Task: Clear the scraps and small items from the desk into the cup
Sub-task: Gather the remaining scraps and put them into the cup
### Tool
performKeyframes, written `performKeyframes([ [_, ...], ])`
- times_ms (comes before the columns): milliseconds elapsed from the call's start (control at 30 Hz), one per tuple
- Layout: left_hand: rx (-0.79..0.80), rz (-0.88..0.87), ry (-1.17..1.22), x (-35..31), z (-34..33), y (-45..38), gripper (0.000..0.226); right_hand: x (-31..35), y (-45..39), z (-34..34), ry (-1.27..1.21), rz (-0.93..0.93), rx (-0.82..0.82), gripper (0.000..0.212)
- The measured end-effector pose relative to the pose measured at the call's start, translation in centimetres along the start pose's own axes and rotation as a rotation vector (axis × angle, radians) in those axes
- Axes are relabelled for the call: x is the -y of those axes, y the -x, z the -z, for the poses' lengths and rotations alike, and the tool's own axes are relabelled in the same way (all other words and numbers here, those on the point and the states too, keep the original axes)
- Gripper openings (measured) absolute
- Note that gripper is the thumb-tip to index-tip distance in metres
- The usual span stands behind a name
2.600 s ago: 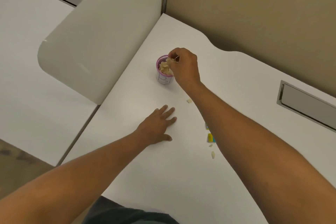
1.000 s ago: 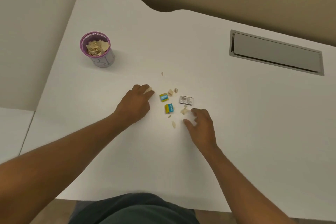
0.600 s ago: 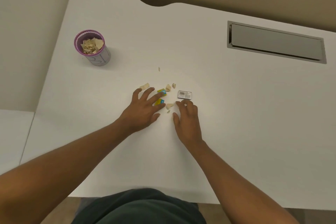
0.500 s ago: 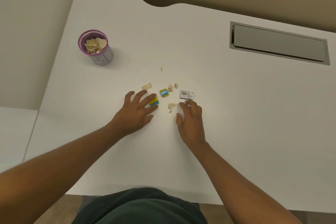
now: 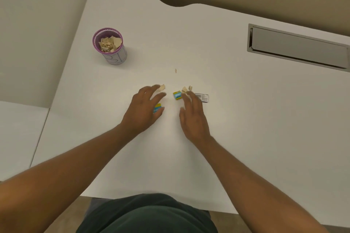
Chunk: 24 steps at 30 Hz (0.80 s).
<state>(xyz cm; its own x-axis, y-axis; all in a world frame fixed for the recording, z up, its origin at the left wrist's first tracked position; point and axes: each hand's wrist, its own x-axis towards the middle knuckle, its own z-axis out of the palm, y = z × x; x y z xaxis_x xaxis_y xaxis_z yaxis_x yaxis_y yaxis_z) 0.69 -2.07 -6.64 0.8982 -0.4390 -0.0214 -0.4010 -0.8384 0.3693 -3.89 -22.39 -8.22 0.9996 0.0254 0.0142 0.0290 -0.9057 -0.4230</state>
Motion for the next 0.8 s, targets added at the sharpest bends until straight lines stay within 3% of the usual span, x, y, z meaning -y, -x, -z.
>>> performKeyframes([
  [133,0.2,0.028,-0.058,-0.2,0.3,-3.8,0.079,-0.5,-5.3,1.5,0.145,0.086,0.086,0.056],
  [267,0.44,-0.024,-0.256,0.1,0.4,-5.4,0.095,-0.5,-7.2,0.9,0.237,0.006,0.378,0.067],
  [400,0.461,-0.045,-0.2,1.1,0.6,-3.1,0.082,0.3,-4.7,-0.6,0.295,0.14,0.426,0.059],
  [500,0.425,-0.046,-0.181,1.5,0.2,-0.9,0.058,0.2,-2.2,-1.0,0.337,0.26,0.391,0.05],
  [600,0.36,-0.025,-0.158,1.4,-0.1,0.1,0.038,-0.6,-0.7,-0.5,0.301,0.259,0.423,0.046],
  [800,0.311,-0.055,-0.196,1.0,0.2,0.0,0.029,-2.4,1.2,1.7,0.324,0.326,0.496,0.057],
])
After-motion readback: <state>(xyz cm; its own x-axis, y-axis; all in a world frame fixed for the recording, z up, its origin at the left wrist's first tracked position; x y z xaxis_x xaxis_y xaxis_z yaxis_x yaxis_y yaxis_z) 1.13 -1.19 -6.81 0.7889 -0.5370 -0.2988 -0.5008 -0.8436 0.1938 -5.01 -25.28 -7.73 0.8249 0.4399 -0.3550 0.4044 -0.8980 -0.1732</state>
